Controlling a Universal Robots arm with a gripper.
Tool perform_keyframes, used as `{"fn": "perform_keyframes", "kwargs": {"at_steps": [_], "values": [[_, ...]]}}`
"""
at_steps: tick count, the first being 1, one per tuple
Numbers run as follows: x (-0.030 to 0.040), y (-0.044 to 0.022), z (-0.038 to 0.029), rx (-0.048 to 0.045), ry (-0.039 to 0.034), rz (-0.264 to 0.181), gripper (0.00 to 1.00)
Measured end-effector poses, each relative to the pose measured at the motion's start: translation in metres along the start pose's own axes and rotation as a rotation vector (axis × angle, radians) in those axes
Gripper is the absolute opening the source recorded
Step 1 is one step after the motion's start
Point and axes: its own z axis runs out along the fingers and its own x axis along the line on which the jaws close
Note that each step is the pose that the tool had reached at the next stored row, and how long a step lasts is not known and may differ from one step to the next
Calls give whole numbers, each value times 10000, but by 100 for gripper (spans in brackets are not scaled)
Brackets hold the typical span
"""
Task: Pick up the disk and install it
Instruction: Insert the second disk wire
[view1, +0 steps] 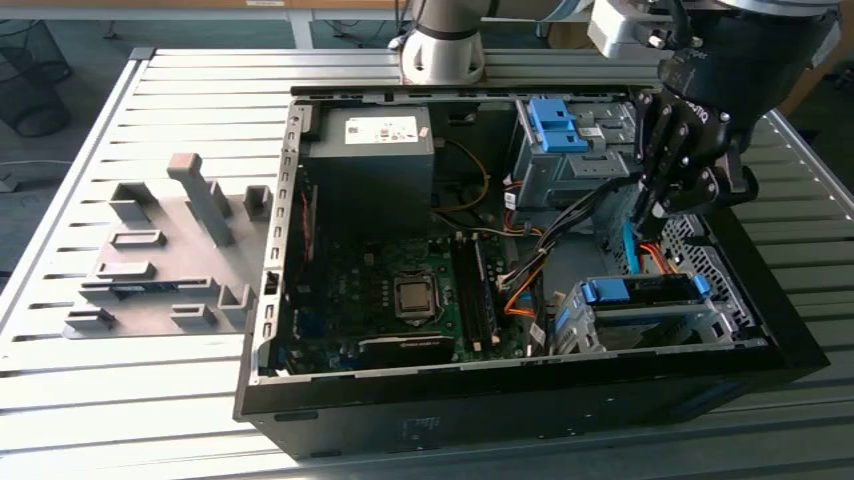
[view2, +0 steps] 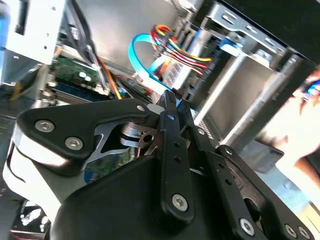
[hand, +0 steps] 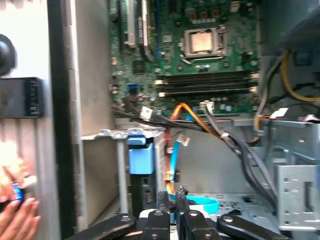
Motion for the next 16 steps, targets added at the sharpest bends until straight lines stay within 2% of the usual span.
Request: {"fn": "perform_keyframes", "kwargs": {"at_steps": [3, 4, 5, 14, 16], "values": [[31, -2, 6, -34, -545, 10, 18], [45, -3, 12, -41, -655, 11, 18], [65, -4, 22, -43, -694, 12, 18], [202, -11, 109, -44, -699, 12, 18], [219, -12, 127, -47, -741, 13, 18]]}}
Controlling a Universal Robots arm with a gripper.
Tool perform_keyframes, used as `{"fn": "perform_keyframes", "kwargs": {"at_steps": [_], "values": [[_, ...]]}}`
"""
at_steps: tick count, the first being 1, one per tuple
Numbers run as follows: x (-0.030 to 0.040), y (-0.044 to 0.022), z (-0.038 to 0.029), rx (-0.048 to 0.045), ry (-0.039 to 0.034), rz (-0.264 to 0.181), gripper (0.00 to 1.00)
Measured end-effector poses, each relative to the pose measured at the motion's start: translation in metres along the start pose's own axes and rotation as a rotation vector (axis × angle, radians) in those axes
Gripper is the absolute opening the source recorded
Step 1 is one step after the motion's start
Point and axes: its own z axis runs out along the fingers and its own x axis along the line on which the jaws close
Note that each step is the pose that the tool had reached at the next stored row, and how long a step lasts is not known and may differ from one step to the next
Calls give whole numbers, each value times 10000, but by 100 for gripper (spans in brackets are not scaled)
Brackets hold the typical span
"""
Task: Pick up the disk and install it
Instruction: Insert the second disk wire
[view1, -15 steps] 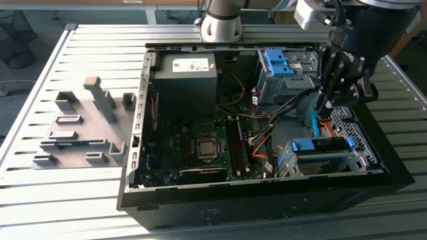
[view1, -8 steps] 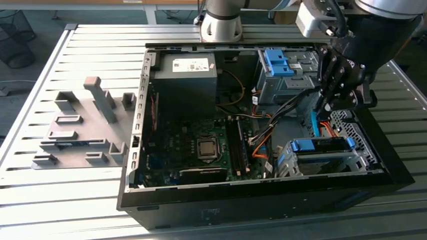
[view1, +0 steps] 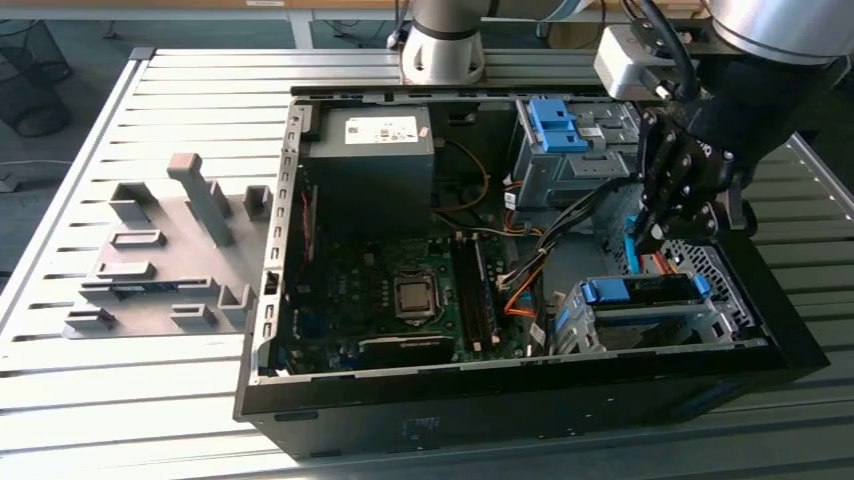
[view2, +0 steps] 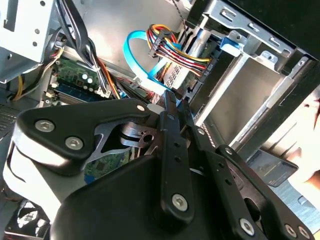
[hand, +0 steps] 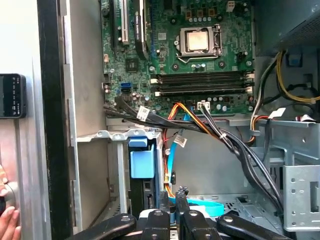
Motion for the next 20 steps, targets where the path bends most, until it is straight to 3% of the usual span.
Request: {"fn": "perform_keyframes", "kwargs": {"at_steps": [1, 2, 4, 5, 6, 20], "values": [[6, -1, 6, -4, -63, 1, 18], [12, -2, 9, -12, -205, 3, 18], [25, -5, 13, -38, -576, 9, 18], [34, -7, 15, -53, -717, 12, 18], [47, -8, 19, -57, -753, 13, 18], [234, -25, 87, -49, -602, 10, 18]]}}
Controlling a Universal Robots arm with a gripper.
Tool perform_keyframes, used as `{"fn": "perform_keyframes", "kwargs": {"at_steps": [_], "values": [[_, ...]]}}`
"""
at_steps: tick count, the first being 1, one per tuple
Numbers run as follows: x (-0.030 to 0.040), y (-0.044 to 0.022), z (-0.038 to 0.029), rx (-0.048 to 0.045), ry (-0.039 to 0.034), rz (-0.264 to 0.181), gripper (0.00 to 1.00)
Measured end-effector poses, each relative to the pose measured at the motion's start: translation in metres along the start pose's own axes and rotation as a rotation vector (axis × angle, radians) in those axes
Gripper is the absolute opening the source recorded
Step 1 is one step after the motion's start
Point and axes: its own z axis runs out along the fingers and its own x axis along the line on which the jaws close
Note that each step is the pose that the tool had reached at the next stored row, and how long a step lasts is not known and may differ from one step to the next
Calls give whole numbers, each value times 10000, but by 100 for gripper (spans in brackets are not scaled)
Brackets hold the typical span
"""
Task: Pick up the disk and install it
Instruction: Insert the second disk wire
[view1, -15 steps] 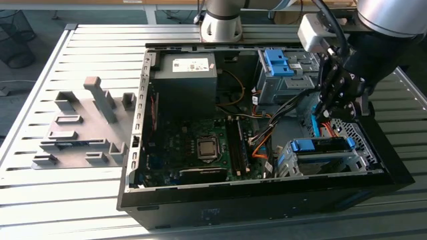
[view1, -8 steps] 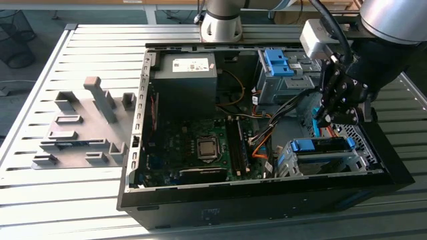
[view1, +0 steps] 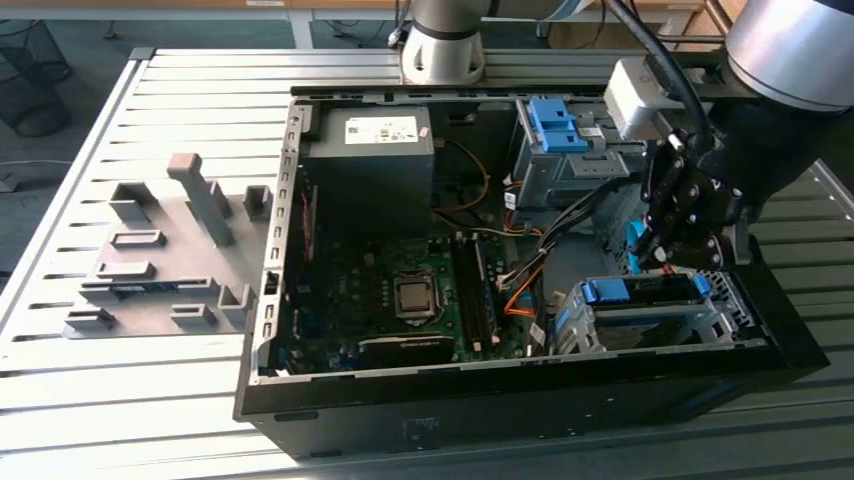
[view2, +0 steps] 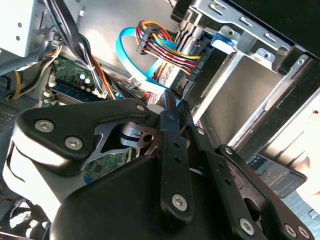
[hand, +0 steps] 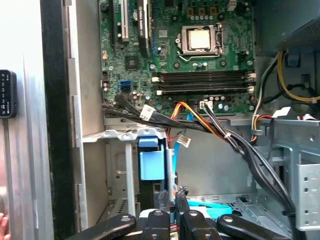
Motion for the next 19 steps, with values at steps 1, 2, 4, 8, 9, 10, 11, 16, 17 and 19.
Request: {"fn": "perform_keyframes", "kwargs": {"at_steps": [1, 2, 4, 8, 9, 10, 11, 16, 17, 19], "values": [[5, 0, 2, 0, 0, 0, 18], [6, 0, 2, 1, 0, 1, 18], [6, 0, 1, 0, 1, 1, 18], [5, -46, 4, -112, 7, 1, 18], [5, -66, 5, -192, 12, 1, 18], [9, -84, 9, -247, 16, 1, 18], [17, -94, 14, -294, 18, 1, 18], [59, -104, 41, -355, 20, 3, 18], [60, -105, 50, -366, 21, 3, 18], [62, -107, 67, -396, 24, 1, 18]]}}
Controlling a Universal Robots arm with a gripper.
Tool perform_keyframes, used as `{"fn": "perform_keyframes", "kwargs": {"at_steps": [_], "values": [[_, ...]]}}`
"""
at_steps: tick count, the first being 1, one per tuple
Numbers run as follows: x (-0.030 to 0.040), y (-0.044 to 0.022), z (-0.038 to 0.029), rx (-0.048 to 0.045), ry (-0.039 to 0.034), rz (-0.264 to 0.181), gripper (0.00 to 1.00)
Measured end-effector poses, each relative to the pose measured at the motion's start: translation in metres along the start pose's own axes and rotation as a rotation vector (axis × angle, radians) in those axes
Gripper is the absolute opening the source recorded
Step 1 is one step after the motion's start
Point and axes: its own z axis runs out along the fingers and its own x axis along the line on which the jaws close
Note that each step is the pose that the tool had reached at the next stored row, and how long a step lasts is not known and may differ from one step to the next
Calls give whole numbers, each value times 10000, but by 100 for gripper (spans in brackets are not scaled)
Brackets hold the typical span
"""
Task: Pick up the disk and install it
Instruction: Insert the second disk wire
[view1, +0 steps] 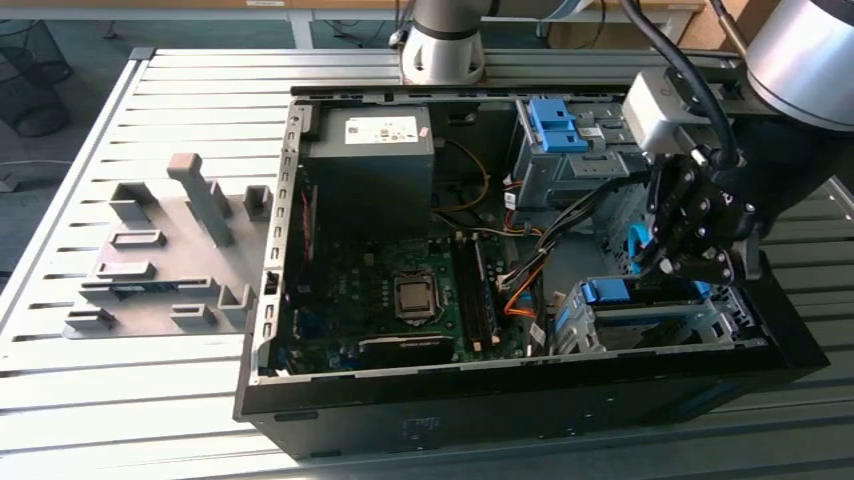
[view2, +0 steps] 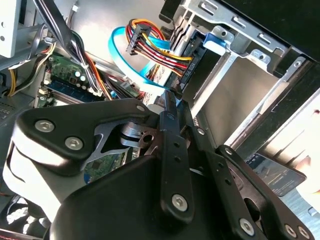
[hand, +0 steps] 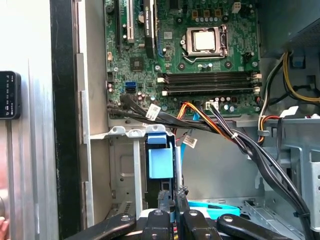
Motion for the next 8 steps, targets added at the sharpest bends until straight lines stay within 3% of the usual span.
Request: {"fn": "perform_keyframes", "kwargs": {"at_steps": [8], "values": [[10, -25, 25, -134, 9, 28, 18]]}}
